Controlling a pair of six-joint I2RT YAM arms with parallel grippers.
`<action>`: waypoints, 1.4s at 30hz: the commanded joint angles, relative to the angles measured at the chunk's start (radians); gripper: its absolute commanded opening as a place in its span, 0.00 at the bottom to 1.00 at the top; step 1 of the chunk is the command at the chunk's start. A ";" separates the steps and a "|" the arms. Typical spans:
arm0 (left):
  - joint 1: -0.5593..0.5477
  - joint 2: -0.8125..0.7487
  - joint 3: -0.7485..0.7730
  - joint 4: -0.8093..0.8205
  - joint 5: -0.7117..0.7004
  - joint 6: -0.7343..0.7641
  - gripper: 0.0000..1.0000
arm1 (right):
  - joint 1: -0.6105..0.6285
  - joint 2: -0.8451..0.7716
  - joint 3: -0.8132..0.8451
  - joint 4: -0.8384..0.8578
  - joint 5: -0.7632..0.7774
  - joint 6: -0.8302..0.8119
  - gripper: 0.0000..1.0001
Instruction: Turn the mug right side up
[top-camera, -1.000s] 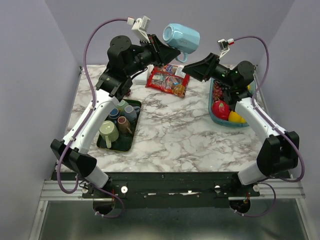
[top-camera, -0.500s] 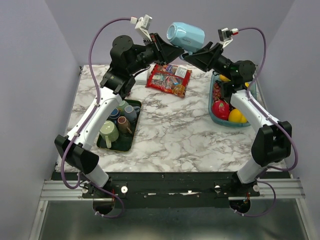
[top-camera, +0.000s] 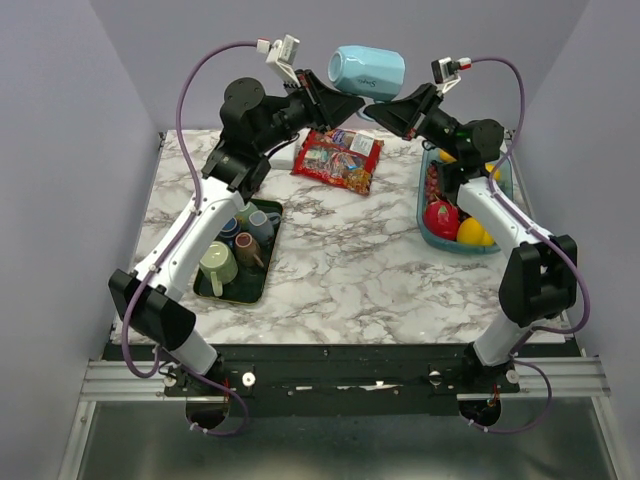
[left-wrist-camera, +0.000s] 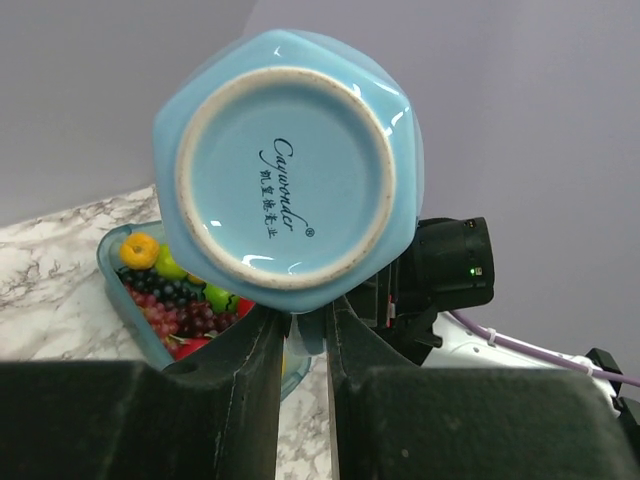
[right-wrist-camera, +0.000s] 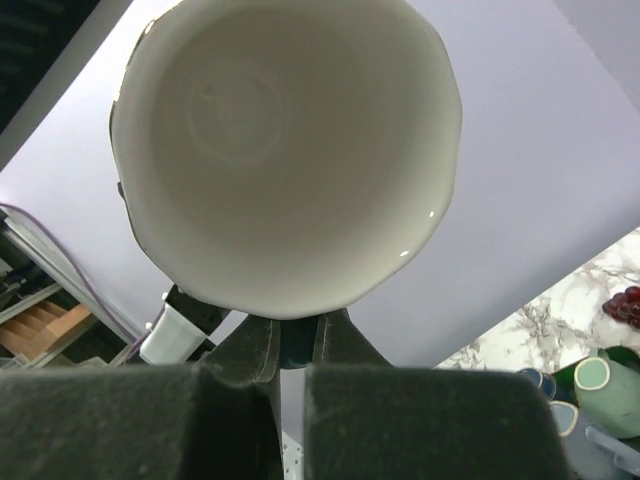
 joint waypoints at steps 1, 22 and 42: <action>-0.017 -0.057 -0.017 -0.015 -0.007 0.073 0.00 | 0.011 -0.011 0.020 0.041 0.046 -0.001 0.01; -0.012 -0.257 -0.301 -0.380 -0.383 0.425 0.99 | 0.011 -0.282 0.036 -1.158 0.454 -0.874 0.01; -0.004 -0.247 -0.376 -0.575 -0.696 0.461 0.99 | 0.189 -0.003 0.095 -1.731 1.161 -1.072 0.01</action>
